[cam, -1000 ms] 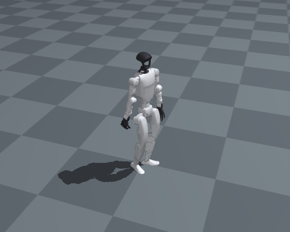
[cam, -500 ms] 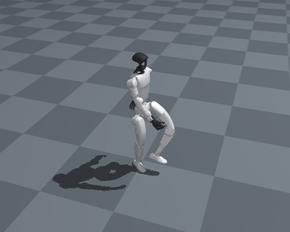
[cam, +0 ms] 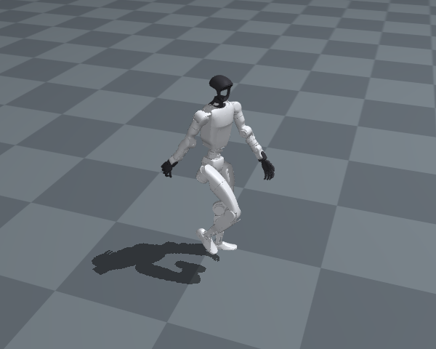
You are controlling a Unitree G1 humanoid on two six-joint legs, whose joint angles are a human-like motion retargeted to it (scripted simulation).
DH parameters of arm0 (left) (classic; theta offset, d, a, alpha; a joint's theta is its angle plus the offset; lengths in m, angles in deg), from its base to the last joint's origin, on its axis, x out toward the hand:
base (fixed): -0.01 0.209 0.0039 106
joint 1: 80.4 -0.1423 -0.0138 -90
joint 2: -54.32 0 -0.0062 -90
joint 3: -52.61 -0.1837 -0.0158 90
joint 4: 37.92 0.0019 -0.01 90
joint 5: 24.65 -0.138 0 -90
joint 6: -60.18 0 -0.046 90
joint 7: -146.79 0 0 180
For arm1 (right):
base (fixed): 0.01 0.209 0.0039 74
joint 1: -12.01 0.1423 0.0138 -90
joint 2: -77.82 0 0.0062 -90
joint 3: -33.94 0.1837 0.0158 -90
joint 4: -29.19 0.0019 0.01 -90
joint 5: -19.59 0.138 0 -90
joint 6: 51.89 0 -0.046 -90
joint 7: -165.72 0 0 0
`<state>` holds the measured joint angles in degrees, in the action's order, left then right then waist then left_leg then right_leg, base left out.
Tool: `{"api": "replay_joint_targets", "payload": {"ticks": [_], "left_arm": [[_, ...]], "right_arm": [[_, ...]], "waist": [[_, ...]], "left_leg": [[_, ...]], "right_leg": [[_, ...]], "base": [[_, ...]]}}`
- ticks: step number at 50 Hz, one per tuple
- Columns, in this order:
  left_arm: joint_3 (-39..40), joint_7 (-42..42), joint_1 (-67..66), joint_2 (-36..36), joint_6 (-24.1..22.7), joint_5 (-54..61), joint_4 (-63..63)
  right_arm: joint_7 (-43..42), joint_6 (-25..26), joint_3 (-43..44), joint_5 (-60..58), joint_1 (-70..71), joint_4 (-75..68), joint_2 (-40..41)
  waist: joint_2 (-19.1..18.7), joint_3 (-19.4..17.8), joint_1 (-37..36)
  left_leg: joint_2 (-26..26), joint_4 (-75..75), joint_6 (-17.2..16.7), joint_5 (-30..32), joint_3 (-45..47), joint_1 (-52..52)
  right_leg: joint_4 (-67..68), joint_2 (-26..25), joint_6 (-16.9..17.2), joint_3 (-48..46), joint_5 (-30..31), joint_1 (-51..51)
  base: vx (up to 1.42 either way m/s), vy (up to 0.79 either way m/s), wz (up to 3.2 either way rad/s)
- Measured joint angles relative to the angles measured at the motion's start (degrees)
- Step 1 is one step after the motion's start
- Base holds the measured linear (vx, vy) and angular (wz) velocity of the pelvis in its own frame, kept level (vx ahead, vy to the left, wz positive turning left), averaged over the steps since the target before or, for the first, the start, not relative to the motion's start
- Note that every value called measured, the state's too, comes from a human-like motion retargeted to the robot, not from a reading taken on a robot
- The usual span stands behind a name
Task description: In place motions
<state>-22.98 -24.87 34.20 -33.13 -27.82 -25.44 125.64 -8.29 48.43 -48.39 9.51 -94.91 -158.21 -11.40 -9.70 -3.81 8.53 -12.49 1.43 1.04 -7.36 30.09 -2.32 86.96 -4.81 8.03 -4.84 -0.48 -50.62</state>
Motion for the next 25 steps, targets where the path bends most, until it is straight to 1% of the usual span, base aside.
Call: {"api": "replay_joint_targets", "payload": {"ticks": [2, 4, 7, 10, 13, 14, 15, 16, 17, 18, 20, 21, 22, 23, 25], "left_arm": [[-0.79, 0.00, -0.15, 0.29, -1.06, 2.76, -0.69], [-0.31, 1.25, -1.04, 1.32, -0.97, 3.91, -0.41], [1.74, 2.86, -3.37, 3.36, -0.57, 3.50, 1.00], [3.26, 2.60, -6.80, 5.59, -0.41, 2.67, 3.65], [3.84, 2.52, -11.47, 7.93, -0.20, 1.93, 8.08], [4.39, 2.77, -13.11, 8.24, -0.11, 1.30, 9.88], [5.10, 3.09, -14.76, 8.37, 0.00, 0.51, 11.74], [5.63, 3.31, -16.83, 8.34, 0.38, -0.46, 13.36], [6.02, 3.51, -18.65, 8.20, 0.94, -1.44, 15.19], [6.16, 3.63, -19.98, 7.81, 1.85, -2.43, 17.40], [7.64, 1.91, -22.24, 8.02, 3.09, -4.98, 22.02], [8.69, -0.29, -23.78, 8.39, 2.31, -4.74, 22.91], [9.35, -1.71, -25.61, 8.53, 1.34, -3.74, 23.25], [9.22, -1.58, -28.01, 8.18, -0.01, -1.22, 22.51], [8.42, 1.08, -32.79, 7.35, -1.51, 3.22, 20.93]], "right_arm": [[1.08, -1.06, 0.01, -0.65, 0.05, 0.00, 0.63], [1.91, -1.53, -0.38, -1.41, 1.15, 0.00, 1.24], [3.08, -2.62, -2.16, -1.16, 4.51, 0.14, 2.16], [4.46, -3.66, -4.64, 0.08, 8.40, 2.50, 3.67], [4.26, -4.57, -6.77, 0.57, 11.78, 6.96, 5.45], [3.71, -4.98, -7.86, 0.54, 13.08, 8.72, 6.06], [3.03, -5.43, -9.10, 0.48, 14.45, 10.53, 6.68], [2.58, -5.88, -10.42, 0.18, 15.53, 12.17, 7.09], [2.41, -6.20, -11.47, -0.20, 16.77, 13.61, 7.53], [2.81, -6.29, -11.99, -0.77, 18.32, 14.65, 8.05], [4.78, -6.46, -10.88, -1.96, 21.46, 17.40, 8.85], [5.70, -7.04, -10.59, -1.93, 22.71, 19.48, 8.95], [6.59, -7.58, -10.81, -1.83, 23.98, 21.58, 9.10], [7.42, -8.06, -12.09, -1.58, 25.31, 23.72, 9.32], [9.24, -8.84, -14.84, -1.55, 28.28, 28.17, 9.33]], "waist": [[0.52, -0.56, 0.14], [1.09, -0.35, -0.40], [2.45, 0.29, -2.20], [3.70, 0.37, -4.86], [4.17, 1.11, -4.06], [4.92, 1.06, -3.50], [5.85, 0.91, -3.00], [6.74, 1.87, -4.13], [7.59, 2.94, -5.43], [8.33, 4.22, -7.09], [7.60, 8.33, -10.73], [8.15, 9.37, -10.28], [8.63, 9.70, -10.34], [8.97, 8.62, -11.44], [9.01, 6.27, -10.25]], "left_leg": [[0.34, -0.04, 0.04, 0.06, -0.34, 0.55], [1.15, -0.21, 0.14, 0.03, -0.21, 1.03], [2.98, -0.79, -0.05, -0.08, 2.19, 2.19], [4.76, -1.22, -0.34, -0.39, 5.08, 3.93], [6.66, -0.92, -0.20, -0.91, 3.31, 4.35], [7.84, -0.74, -0.07, -1.13, 2.62, 4.74], [9.13, -0.55, 0.05, -1.37, 2.12, 5.25], [10.22, -0.39, -0.15, -1.74, 2.92, 5.51], [11.28, -0.33, -0.30, -2.07, 3.59, 5.60], [12.28, -0.44, -0.34, -2.31, 3.98, 5.36], [11.75, -0.65, -0.61, -1.99, 4.07, 1.75], [12.10, -0.30, -0.76, -1.70, 1.45, -0.05], [12.25, -0.20, -0.87, -1.53, 0.53, -0.86], [11.96, -0.58, -0.92, -1.58, 3.00, 0.34], [11.74, -1.13, -1.00, -1.07, 4.26, 2.40]], "right_leg": [[-1.15, 1.23, -0.90, -0.65, -0.07, 1.25], [-4.44, 1.44, -0.88, 0.07, -0.18, 4.35], [-13.86, 1.97, -0.89, 2.10, -0.22, 12.64], [-29.75, 2.47, -2.90, 3.19, 0.80, 25.19], [-54.13, 3.15, -3.72, 1.11, 3.13, 39.38], [-62.26, 2.81, -3.32, 1.98, -0.90, 44.35], [-69.97, 1.96, -2.57, 3.86, -7.36, 49.33], [-75.70, 4.02, -5.29, -2.87, -8.82, 52.04], [-80.27, 5.78, -6.70, -7.38, -9.15, 54.05], [-82.50, 6.95, -5.48, -7.44, -7.21, 54.66], [-85.79, 8.10, -2.53, -6.95, -4.51, 52.34], [-86.32, 7.96, -3.40, -8.53, -4.10, 50.97], [-86.48, 7.64, -4.27, -9.04, -3.91, 50.10], [-85.93, 6.95, -5.15, -7.44, -4.16, 50.24], [-85.44, 6.17, -6.20, -6.93, -4.26, 51.48]], "base": [[0.00, 0.00, 0.00], [0.05, 0.05, -0.34], [0.03, 0.08, -0.67], [0.07, 0.06, -0.61], [0.11, 0.01, 0.43], [0.11, -0.05, 0.69], [0.17, -0.04, 0.08], [0.20, -0.03, -0.42], [0.19, -0.03, -0.85], [0.05, -0.08, -0.69], [-0.13, -0.13, -0.12], [-0.14, -0.13, 0.52], [-0.02, -0.13, 0.11], [0.08, -0.13, -0.50], [0.08, -0.10, -0.26]]}}
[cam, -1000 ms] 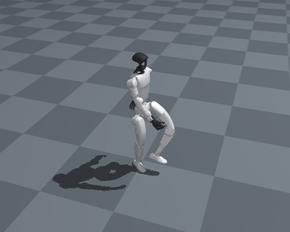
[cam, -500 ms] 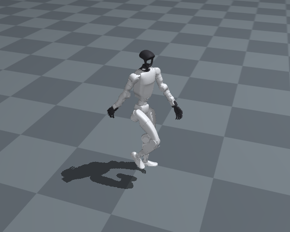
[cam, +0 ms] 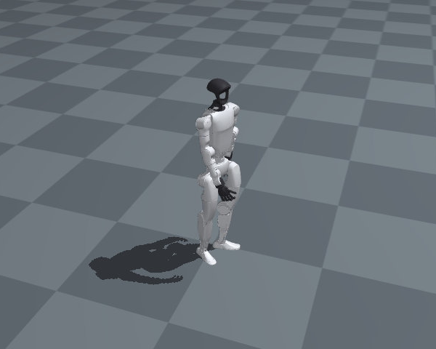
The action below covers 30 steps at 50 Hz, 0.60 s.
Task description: In place motions
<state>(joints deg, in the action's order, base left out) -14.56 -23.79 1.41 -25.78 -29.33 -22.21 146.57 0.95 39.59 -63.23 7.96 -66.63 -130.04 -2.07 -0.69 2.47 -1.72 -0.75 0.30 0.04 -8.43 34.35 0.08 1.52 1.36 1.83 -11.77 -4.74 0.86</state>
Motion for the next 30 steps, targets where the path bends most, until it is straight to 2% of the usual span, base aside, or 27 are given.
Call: {"api": "replay_joint_targets", "payload": {"ticks": [4, 9, 21, 30], "left_arm": [[4.90, 2.37, -0.99, -0.92, 3.65, -5.01, 2.40], [3.73, 2.27, -2.86, -1.86, 2.74, -6.12, -0.78], [1.25, 3.01, 2.31, -1.10, 2.89, -5.56, -5.86], [-2.10, 4.39, 7.10, -0.61, 4.58, -7.00, -3.11]], "right_arm": [[-0.67, -1.11, -2.31, -2.01, 2.74, 6.06, 1.18], [-3.38, -3.41, -0.88, 2.30, 0.17, 5.80, -0.21], [-3.14, 0.94, 2.82, -4.87, -9.36, -12.01, -1.41], [-2.19, 2.74, 4.81, -5.58, -13.97, -18.68, -2.48]], "waist": [[-1.14, -0.21, 5.36], [-0.01, 0.55, 3.02], [0.21, 1.89, 1.25], [-0.38, 1.74, 1.58]], "left_leg": [[-0.65, 0.06, -0.16, 0.60, -2.18, -1.34], [0.21, 0.26, -0.15, 0.92, -3.71, -1.21], [0.43, -0.22, -0.37, 2.11, -5.18, -1.40], [-0.02, -0.76, -0.65, 2.67, -5.00, -1.26]], "right_leg": [[-0.65, -0.20, 0.34, -2.83, -0.15, 0.04], [-0.78, 0.14, -0.30, -4.82, -0.76, 1.05], [-0.75, 0.09, -0.62, -6.97, -1.34, 1.59], [-0.19, -0.26, -0.81, -5.39, -0.73, 0.41]], "base": [[-0.14, -0.05, 0.54], [0.07, -0.01, 0.37], [0.01, 0.00, 0.13], [-0.02, -0.01, -0.14]]}}
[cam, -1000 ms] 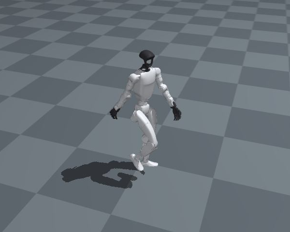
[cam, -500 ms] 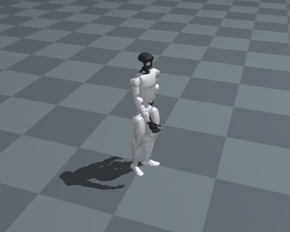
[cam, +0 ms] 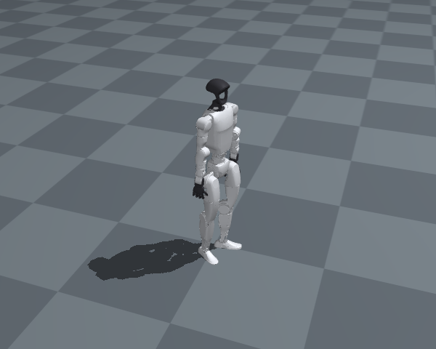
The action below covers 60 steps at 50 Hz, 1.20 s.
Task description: In place motions
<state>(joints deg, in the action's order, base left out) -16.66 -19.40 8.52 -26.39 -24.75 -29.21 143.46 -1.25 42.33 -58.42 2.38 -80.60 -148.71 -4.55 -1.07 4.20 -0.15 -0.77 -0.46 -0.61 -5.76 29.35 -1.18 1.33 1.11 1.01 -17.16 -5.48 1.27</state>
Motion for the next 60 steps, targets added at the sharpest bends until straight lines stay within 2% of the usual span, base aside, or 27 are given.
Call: {"api": "replay_joint_targets", "payload": {"ticks": [5, 8, 10, 15, 17, 18, 20, 22, 25, 27, 30, 33, 36, 40, 42, 43, 44, 45, 47, 48, 50, 51, 55, 57, 60], "left_arm": [[-1.25, 1.18, 0.81, 0.17, 0.82, -1.58, -0.76], [-2.37, 0.32, 0.47, 0.08, 0.10, -2.38, -1.79], [-2.84, -0.99, 0.06, -0.07, -0.31, -2.82, -2.15], [-2.47, -6.08, -1.64, -0.23, -0.83, -2.61, -2.58], [-1.75, -9.23, -2.72, -0.01, -1.74, -1.11, -2.76], [-1.20, -10.57, -2.78, 0.20, -2.23, -0.18, -2.74], [0.21, -11.80, -2.26, 0.44, -2.90, 1.63, -2.44], [1.88, -11.32, -1.99, 0.64, -3.52, 3.57, -1.66], [3.92, -7.62, -2.78, 1.02, -3.42, 5.68, 0.47], [5.11, -6.25, -4.09, 0.93, -3.11, 6.50, 2.11], [6.02, -5.76, -6.84, 0.60, -3.14, 6.89, 4.00], [7.19, -5.99, -8.80, 0.57, -2.43, 5.28, 5.82], [7.23, -6.17, -10.94, 0.62, -1.41, 5.21, 6.02], [7.38, -6.99, -11.24, 0.39, -0.87, 6.04, 6.02], [7.07, -8.36, -9.62, 0.40, -1.41, 7.00, 6.02], [6.89, -8.76, -8.72, 0.56, -1.96, 7.67, 6.02], [6.59, -8.83, -7.10, 0.73, -2.25, 8.47, 6.02], [6.23, -8.72, -5.11, 0.90, -2.42, 9.35, 6.02], [5.37, -8.04, 0.42, 0.55, -1.98, 9.43, 4.43], [4.54, -7.46, 2.88, -0.06, -1.87, 9.05, 2.94], [2.61, -5.71, 8.35, -2.25, -1.31, 8.40, -0.15], [1.93, -5.14, 10.29, -3.25, -1.10, 7.49, -1.70], [-0.91, -5.65, 12.82, -4.30, -2.03, 4.37, -8.90], [-3.32, -5.69, 13.63, -4.57, -3.01, 4.87, -10.99], [-4.49, -4.81, 14.91, -4.82, -3.42, 4.81, -12.84]], "right_arm": [[-1.03, -0.14, -0.51, -2.05, -0.77, -0.54, -0.37], [-1.59, -0.25, -0.04, -1.63, -0.93, -0.73, -0.36], [-1.91, -0.23, 0.22, -1.00, -0.78, -0.94, -0.32], [-3.06, 0.03, -0.42, 1.61, 1.26, -2.42, -0.22], [-3.56, -0.43, -1.86, 3.40, 2.24, -2.40, 0.02], [-3.77, -0.54, -2.65, 4.30, 3.14, -2.22, 0.30], [-3.73, -0.70, -3.41, 5.23, 5.13, -0.88, 0.96], [-2.45, -1.13, -3.83, 5.08, 7.34, 1.15, 1.42], [-0.82, -0.96, -4.37, 3.91, 10.43, 4.49, 1.71], [-1.05, -1.29, -4.56, 3.03, 11.51, 7.32, 2.43], [-0.14, -2.97, -6.52, 3.84, 12.86, 12.52, 3.00], [0.40, -4.26, -7.52, 2.58, 13.41, 15.61, 3.41], [-0.18, -4.90, -7.11, -0.42, 12.43, 16.03, 3.83], [-3.01, -5.57, -5.39, -3.35, 8.52, 13.40, 4.07], [-4.02, -6.14, -3.66, -4.84, 6.55, 9.67, 3.30], [-4.48, -5.89, -2.90, -5.85, 5.47, 7.66, 2.58], [-5.11, -5.08, -2.21, -6.60, 4.61, 5.69, 1.70], [-5.80, -4.00, -1.54, -7.23, 3.85, 3.73, 0.75], [-6.33, -2.13, -0.35, -4.51, 2.96, 0.30, -1.45], [-6.29, -1.66, 0.40, -2.34, 2.23, -1.42, -2.40], [-5.18, -0.77, 2.19, 1.28, 1.37, -5.23, -3.83], [-4.34, -0.28, 2.99, 2.35, 0.48, -7.15, -4.51], [-5.29, 3.69, 6.11, 5.30, -7.47, -9.50, -6.76], [-7.30, 4.72, 7.40, 6.99, -11.08, -9.50, -7.09], [-8.18, 5.38, 8.32, 8.93, -13.08, -9.50, -6.83]], "waist": [[-0.19, 0.44, -6.83], [-0.38, 0.21, -8.53], [-0.61, 0.07, -8.16], [-0.50, -0.97, -1.95], [0.40, -1.96, -1.94], [1.30, -2.52, -0.68], [3.20, -3.78, 1.08], [4.65, -5.28, 1.92], [6.77, -5.63, 1.97], [7.75, -5.64, 1.64], [7.74, -6.09, 1.29], [6.71, -6.06, 1.28], [5.20, -4.97, 0.83], [1.84, -3.72, -1.42], [0.22, -4.32, -2.46], [-0.44, -4.16, -1.64], [-1.63, -3.54, -0.11], [-3.09, -2.69, 1.78], [-3.61, -3.85, 2.78], [-3.69, -5.57, 3.36], [-3.80, -7.89, 5.26], [-3.73, -8.21, 5.90], [-4.50, -5.70, 6.33], [-4.06, -4.35, 5.06], [-2.44, -5.15, 3.81]], "left_leg": [[-2.21, -0.55, -1.10, -0.45, 8.18, 0.88], [-2.84, -0.49, -1.43, -0.72, 9.93, 1.44], [-3.19, -0.09, -1.52, -1.00, 9.76, 1.53], [-2.88, 5.82, -0.28, -3.08, 3.24, -1.37], [-1.74, 12.07, 1.37, 0.84, 2.58, -4.13], [-1.65, 16.74, 1.25, 5.18, 2.22, -6.49], [-1.34, 27.63, 2.85, 14.42, 1.66, -13.27], [-0.50, 39.76, 7.57, 16.21, -0.29, -21.67], [-3.09, 53.32, 13.53, 10.58, 5.18, -30.12], [-3.11, 58.21, 15.40, 8.19, 6.49, -33.80], [-2.01, 60.86, 15.37, 7.79, 5.44, -37.10], [-1.39, 56.16, 13.44, 9.05, 3.40, -33.87], [-0.30, 45.12, 9.65, 10.99, -0.52, -25.94], [1.08, 20.84, 3.67, 14.23, -5.05, -9.52], [0.23, 11.62, 2.19, 1.12, -2.95, -1.27], [-1.14, 8.05, 2.53, -1.89, 1.77, 2.02], [-2.51, 5.41, 2.05, -2.08, 2.38, 2.79], [-3.86, 3.23, 1.17, -0.85, 0.93, 2.30], [-4.22, 2.85, 1.56, 0.73, -1.41, -0.38], [-4.62, 2.68, 1.59, 1.26, -1.87, -0.16], [-5.12, 1.68, 1.81, 1.50, -0.14, 0.52], [-5.45, 1.74, 1.89, 1.52, -0.16, 0.35], [-6.44, 1.57, 1.78, 1.57, -1.06, -0.57], [-5.88, 1.20, 1.66, 1.61, -0.80, -0.49], [-4.55, 0.61, 1.07, 1.50, 0.72, 1.35]], "right_leg": [[0.31, -2.04, -0.33, 9.02, -1.05, -0.23], [0.47, -2.83, -0.83, 11.44, -0.90, -0.44], [0.59, -3.07, -0.97, 11.42, -0.66, -0.62], [1.79, -1.53, -1.24, 5.13, -0.14, -1.79], [1.82, -0.32, -1.28, 4.40, -0.03, -1.46], [1.72, 1.09, -1.14, 2.76, 0.03, -1.42], [1.21, 3.67, -0.85, -0.73, 0.00, -1.28], [0.81, 5.37, -0.82, -3.98, 0.17, -0.77], [1.41, 8.09, -0.96, -6.86, 0.06, -1.84], [2.06, 8.96, -1.41, -7.20, -0.11, -2.56], [2.36, 8.72, -1.78, -7.14, -0.31, -2.26], [2.28, 7.92, -1.64, -6.53, -0.67, -1.03], [2.32, 6.25, -1.26, -5.44, -1.41, 0.41], [5.63, 1.90, -1.18, -1.20, -3.74, 0.99], [11.32, 0.11, -0.78, 2.11, -4.36, 0.11], [14.99, -0.29, -0.23, 2.52, -2.72, -1.18], [20.88, 0.01, 0.91, 1.77, 1.14, -4.36], [27.87, 0.65, 2.35, 0.44, 6.11, -8.50], [45.64, 1.18, 5.78, 6.01, 9.97, -20.04], [51.88, -1.07, 6.87, 10.24, 10.03, -23.82], [62.46, 0.61, 5.31, 9.57, 7.78, -30.24], [65.36, 0.16, 5.83, 10.77, 6.88, -32.49], [69.18, -3.26, 7.22, 13.99, 5.16, -37.48], [66.67, -2.73, 6.56, 14.17, 5.28, -36.22], [57.35, -1.32, 5.19, 13.24, 5.91, -28.81]], "base": [[-0.05, -0.04, -1.51], [-0.04, -0.07, -0.78], [-0.03, -0.07, 0.08], [-0.02, -0.07, 1.05], [-0.07, -0.06, 0.75], [-0.19, -0.09, 1.35], [-0.27, -0.10, 1.66], [-0.18, -0.08, 1.48], [-0.09, -0.05, 0.94], [0.06, -0.06, 0.28], [0.07, 0.02, -0.04], [0.09, 0.08, -0.25], [0.21, 0.07, -0.45], [0.27, 0.07, -1.02], [0.29, 0.10, -0.99], [0.22, 0.16, -0.34], [0.11, 0.15, 0.11], [-0.12, 0.09, 0.07], [-0.31, 0.07, -0.12], [-0.36, 0.05, 0.02], [-0.33, 0.01, 0.17], [-0.16, -0.03, 0.13], [0.15, -0.01, -0.01], [0.18, -0.01, -0.15], [0.05, 0.00, -0.20]]}}
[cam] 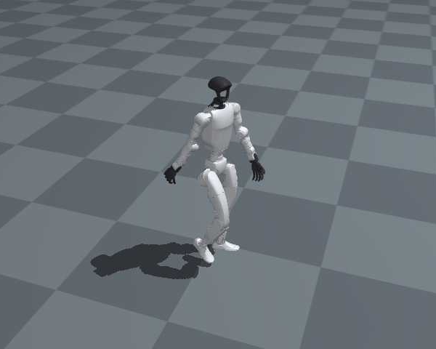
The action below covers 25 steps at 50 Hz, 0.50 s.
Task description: In place motions
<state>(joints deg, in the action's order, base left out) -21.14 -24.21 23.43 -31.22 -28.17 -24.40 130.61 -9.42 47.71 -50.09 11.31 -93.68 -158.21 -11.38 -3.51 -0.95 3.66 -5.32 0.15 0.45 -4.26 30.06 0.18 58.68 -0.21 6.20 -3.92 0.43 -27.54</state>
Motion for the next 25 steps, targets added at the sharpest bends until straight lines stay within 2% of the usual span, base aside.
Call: {"api": "replay_joint_targets", "payload": {"ticks": [3, 5, 8, 10, 12, 13, 15, 17, 19, 22, 25], "left_arm": [[0.93, -0.41, -2.02, 1.47, -0.46, -1.04, -0.61], [1.35, -0.82, -4.87, 3.05, -1.07, -1.05, -0.28], [3.21, -1.47, -10.30, 5.01, -2.14, -0.91, 2.41], [5.73, -2.41, -13.57, 5.84, -2.12, -1.25, 5.59], [7.35, -3.53, -14.84, 6.09, -1.93, -0.53, 10.07], [7.70, -4.22, -14.89, 5.97, -1.86, 0.61, 12.11], [10.15, -3.99, -15.87, 5.15, -1.67, 4.04, 17.23], [11.91, -2.07, -18.55, 5.06, 0.35, 4.66, 18.87], [13.26, -2.51, -22.12, 5.36, 2.25, 3.76, 18.87], [14.92, -3.77, -27.95, 5.42, 3.06, 1.94, 18.87], [15.90, -2.84, -29.92, 5.43, 3.43, 1.70, 18.87]], "right_arm": [[0.56, 0.12, -0.42, 0.11, 0.16, 0.00, 0.55], [0.82, -0.01, -1.81, 0.02, 1.47, 0.00, 1.11], [1.25, -0.42, -6.26, -0.31, 6.19, 0.00, 2.32], [2.21, -0.62, -9.28, -0.97, 11.24, 0.00, 3.91], [4.22, -1.94, -9.84, -2.03, 16.66, 2.57, 5.82], [5.08, -2.54, -10.09, -2.37, 18.48, 5.15, 6.54], [7.75, -4.22, -12.77, -3.11, 24.45, 13.33, 7.72], [9.00, -5.66, -14.49, -4.90, 28.16, 20.59, 8.30], [8.22, -7.36, -14.82, -6.77, 30.03, 25.96, 9.41], [7.23, -10.78, -16.27, -5.46, 31.53, 31.45, 10.28], [8.71, -12.00, -17.98, -3.72, 32.60, 34.13, 10.20]], "waist": [[0.03, 0.72, -0.75], [-0.03, 1.37, -0.35], [0.52, 1.02, -1.51], [2.14, 2.53, -1.45], [4.69, 2.26, -1.63], [4.53, 1.33, -1.52], [7.18, -1.84, -1.81], [8.88, -3.99, -1.79], [10.07, -4.06, -2.78], [9.84, -2.15, -2.53], [9.15, -1.75, -2.51]], "left_leg": [[0.52, 0.86, -0.43, -1.01, -0.08, 0.59], [1.16, 2.80, -0.37, -2.24, -1.48, 0.33], [1.73, 8.30, -0.78, -1.76, -0.88, 0.12], [2.40, 16.06, -0.81, 6.18, 2.18, -4.34], [1.79, 29.60, 2.38, 16.60, 3.46, -14.37], [1.61, 34.08, 4.51, 19.69, 0.69, -18.25], [-0.22, 48.11, 10.02, 15.75, 1.76, -27.35], [-2.20, 56.20, 13.27, 11.69, 4.59, -31.54], [-2.72, 61.80, 14.32, 8.45, 5.62, -35.08], [-2.04, 65.88, 14.29, 6.76, 3.81, -38.89], [-2.16, 63.82, 14.28, 6.74, 4.09, -36.60]], "right_leg": [[-15.31, -1.78, -0.33, -1.10, 2.01, 10.15], [-28.69, -2.37, -0.29, -3.52, 0.80, 18.68], [-43.58, -0.22, -5.35, -11.61, -11.36, 28.53], [-50.30, 2.20, -5.26, -12.22, -11.01, 29.90], [-51.89, 5.35, -4.51, -13.10, -9.37, 28.26], [-52.23, 5.34, -4.44, -14.59, -9.13, 28.31], [-51.75, 7.86, -4.91, -16.19, -8.19, 27.47], [-51.31, 9.15, -5.79, -17.00, -8.06, 27.63], [-50.78, 10.14, -6.33, -16.28, -7.96, 27.15], [-51.02, 9.77, -6.63, -16.68, -7.48, 26.99], [-51.62, 9.30, -6.39, -16.79, -7.17, 27.61]], "base": [[0.13, 0.01, -0.05], [0.16, 0.03, 0.25], [0.08, -0.04, -0.17], [-0.10, -0.11, 0.18], [-0.31, -0.21, 0.83], [-0.37, -0.23, 0.84], [-0.39, -0.16, 0.51], [-0.19, -0.08, 0.00], [0.05, -0.11, -0.28], [0.20, 0.01, 0.06], [0.03, 0.05, -0.02]]}}
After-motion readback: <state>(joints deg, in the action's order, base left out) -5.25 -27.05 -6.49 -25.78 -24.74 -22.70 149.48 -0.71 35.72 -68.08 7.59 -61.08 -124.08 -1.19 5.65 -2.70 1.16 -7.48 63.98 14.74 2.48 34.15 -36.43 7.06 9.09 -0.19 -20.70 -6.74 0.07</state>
